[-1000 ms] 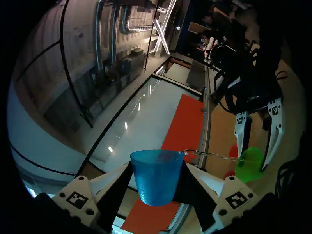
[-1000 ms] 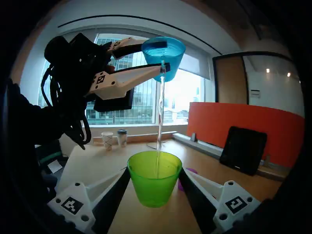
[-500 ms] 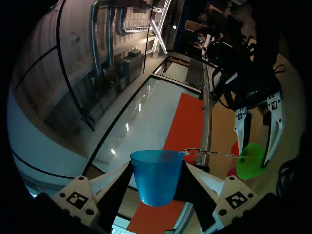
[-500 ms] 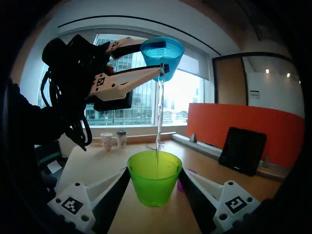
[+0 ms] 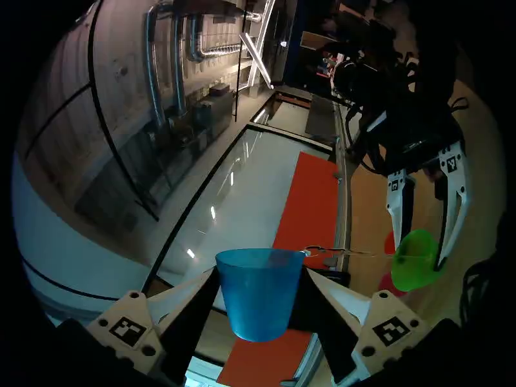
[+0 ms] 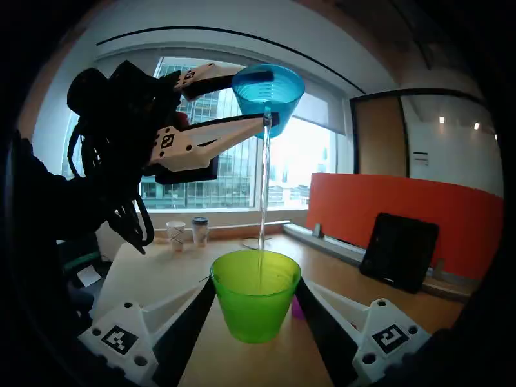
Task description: Pour water
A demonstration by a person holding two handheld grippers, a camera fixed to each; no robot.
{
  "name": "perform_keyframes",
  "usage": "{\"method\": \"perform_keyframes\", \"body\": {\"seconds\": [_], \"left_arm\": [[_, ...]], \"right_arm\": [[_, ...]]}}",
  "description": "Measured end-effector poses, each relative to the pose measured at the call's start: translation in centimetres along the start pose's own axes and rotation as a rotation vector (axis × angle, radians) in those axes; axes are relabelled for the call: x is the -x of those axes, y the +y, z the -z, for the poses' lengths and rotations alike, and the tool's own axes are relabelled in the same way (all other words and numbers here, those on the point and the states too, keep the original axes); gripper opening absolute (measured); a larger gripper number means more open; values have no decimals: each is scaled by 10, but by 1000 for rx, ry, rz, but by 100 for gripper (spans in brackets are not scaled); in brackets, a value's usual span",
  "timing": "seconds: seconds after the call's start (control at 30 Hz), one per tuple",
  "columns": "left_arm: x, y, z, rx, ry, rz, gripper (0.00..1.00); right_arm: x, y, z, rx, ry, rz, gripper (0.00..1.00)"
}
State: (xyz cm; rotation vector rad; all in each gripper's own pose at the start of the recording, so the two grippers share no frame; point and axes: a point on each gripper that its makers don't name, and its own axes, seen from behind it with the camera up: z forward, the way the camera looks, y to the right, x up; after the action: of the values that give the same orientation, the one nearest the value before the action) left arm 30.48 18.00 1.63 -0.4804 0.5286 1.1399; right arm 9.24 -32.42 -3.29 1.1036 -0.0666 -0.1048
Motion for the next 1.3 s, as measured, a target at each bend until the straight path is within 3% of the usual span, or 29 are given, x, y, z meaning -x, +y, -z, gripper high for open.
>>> {"method": "perform_keyframes", "body": {"seconds": [1.3], "left_arm": [[-10,3,1,5,16,-142,85]], "right_arm": [[-1,4,2,9,12,-6,90]]}}
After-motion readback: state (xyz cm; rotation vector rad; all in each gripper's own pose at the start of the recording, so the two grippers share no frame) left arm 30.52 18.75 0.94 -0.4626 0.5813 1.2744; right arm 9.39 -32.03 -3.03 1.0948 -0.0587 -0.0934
